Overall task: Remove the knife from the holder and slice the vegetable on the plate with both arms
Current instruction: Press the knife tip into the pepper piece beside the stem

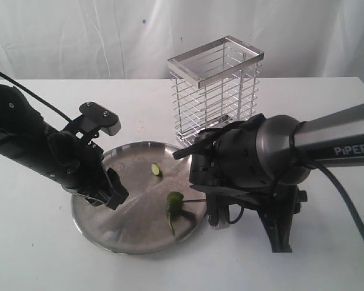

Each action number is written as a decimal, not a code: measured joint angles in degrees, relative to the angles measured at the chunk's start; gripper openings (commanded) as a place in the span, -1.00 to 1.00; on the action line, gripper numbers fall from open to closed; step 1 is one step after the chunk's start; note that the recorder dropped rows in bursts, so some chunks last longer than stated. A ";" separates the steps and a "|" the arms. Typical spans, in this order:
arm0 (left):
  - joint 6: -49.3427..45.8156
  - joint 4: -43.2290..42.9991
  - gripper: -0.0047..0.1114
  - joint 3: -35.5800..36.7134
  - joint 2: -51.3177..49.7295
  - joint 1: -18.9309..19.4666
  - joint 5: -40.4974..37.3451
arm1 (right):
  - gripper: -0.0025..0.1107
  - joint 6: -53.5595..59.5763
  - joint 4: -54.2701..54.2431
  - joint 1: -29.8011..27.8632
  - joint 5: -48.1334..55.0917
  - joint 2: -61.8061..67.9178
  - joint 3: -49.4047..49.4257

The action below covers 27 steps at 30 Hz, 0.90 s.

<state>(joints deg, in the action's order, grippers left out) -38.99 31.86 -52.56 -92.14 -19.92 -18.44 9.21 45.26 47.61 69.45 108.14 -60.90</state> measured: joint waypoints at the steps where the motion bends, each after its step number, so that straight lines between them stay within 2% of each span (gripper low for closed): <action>1: 0.00 0.00 0.01 0.00 0.00 0.00 0.00 | -0.96 0.00 0.11 0.00 0.00 0.00 0.00; 20: 0.13 1.94 0.01 0.00 0.00 -0.33 1.61 | -0.96 0.22 6.48 0.32 -0.11 3.11 0.00; 23: 0.23 2.64 0.01 0.00 -0.23 -1.63 2.72 | -0.96 0.22 6.85 0.32 -0.11 3.11 0.00; 27: 0.35 3.32 0.04 0.00 -3.57 -5.22 6.17 | -0.96 0.22 7.55 0.45 -0.11 3.11 0.00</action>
<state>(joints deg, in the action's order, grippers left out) -38.64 35.18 -52.56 -95.71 -25.14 -12.27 9.43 52.81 48.06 69.34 111.25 -60.90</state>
